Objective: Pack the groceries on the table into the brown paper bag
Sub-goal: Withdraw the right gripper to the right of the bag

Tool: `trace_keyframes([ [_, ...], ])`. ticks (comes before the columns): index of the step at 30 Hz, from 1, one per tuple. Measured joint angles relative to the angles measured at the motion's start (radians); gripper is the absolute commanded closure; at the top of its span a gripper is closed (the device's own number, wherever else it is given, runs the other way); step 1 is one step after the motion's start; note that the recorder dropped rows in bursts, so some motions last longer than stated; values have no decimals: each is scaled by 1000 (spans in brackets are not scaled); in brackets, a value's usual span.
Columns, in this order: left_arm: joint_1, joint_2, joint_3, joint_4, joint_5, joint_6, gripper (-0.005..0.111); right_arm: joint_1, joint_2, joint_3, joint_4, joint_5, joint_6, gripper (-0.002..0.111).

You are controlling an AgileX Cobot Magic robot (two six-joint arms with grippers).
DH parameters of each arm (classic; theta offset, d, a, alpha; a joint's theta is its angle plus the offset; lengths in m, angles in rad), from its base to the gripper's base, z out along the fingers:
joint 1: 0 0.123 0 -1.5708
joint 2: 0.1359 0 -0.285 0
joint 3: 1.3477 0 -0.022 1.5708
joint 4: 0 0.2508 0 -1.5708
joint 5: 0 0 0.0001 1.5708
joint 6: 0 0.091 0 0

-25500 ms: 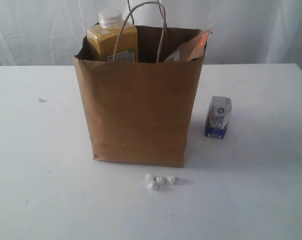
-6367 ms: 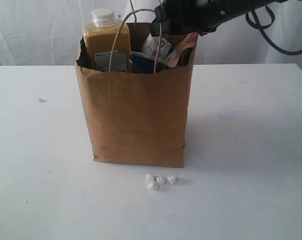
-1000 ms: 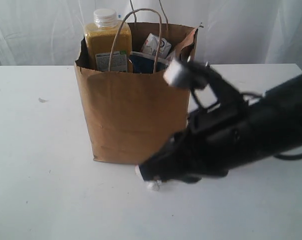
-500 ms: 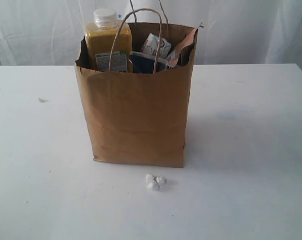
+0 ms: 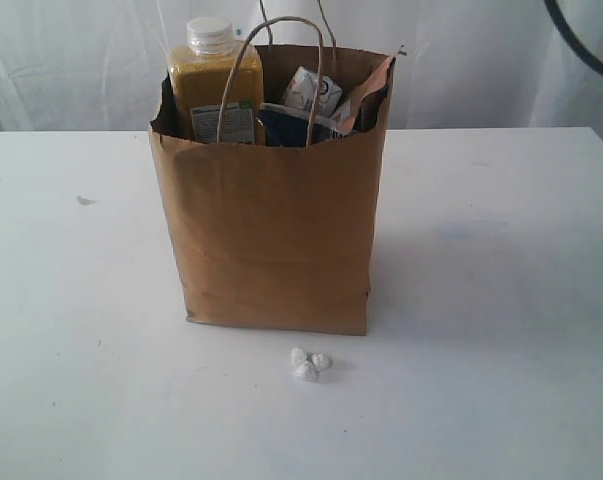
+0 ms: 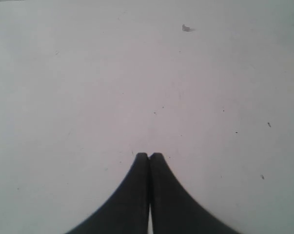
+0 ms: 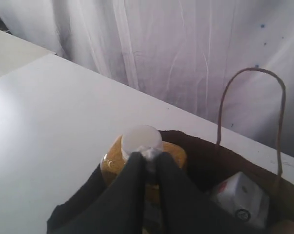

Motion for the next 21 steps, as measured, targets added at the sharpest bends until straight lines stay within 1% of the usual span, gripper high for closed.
trace_keyframes([
  [6, 0, 0, 0, 0, 0, 0, 107, 0, 0, 0, -84, 20, 56, 76],
  [11, 0, 0, 0, 0, 0, 0, 107, 0, 0, 0, -97, 95, 63, 76],
  [12, 0, 0, 0, 0, 0, 0, 107, 0, 0, 0, -99, 138, 63, 77],
  [13, 0, 0, 0, 0, 0, 0, 107, 0, 0, 0, -99, 158, 63, 82],
  [15, 0, 0, 0, 0, 0, 0, 107, 0, -9, 0, -100, 211, 63, 94],
  [16, 0, 0, 0, 0, 0, 0, 107, 0, -16, 0, -100, 218, 63, 104],
  [17, 0, 0, 0, 0, 0, 0, 107, 0, -36, 0, -100, 223, 63, 108],
  [21, 0, 0, 0, 0, 0, 0, 107, 0, -160, 0, -117, 237, 63, 108],
])
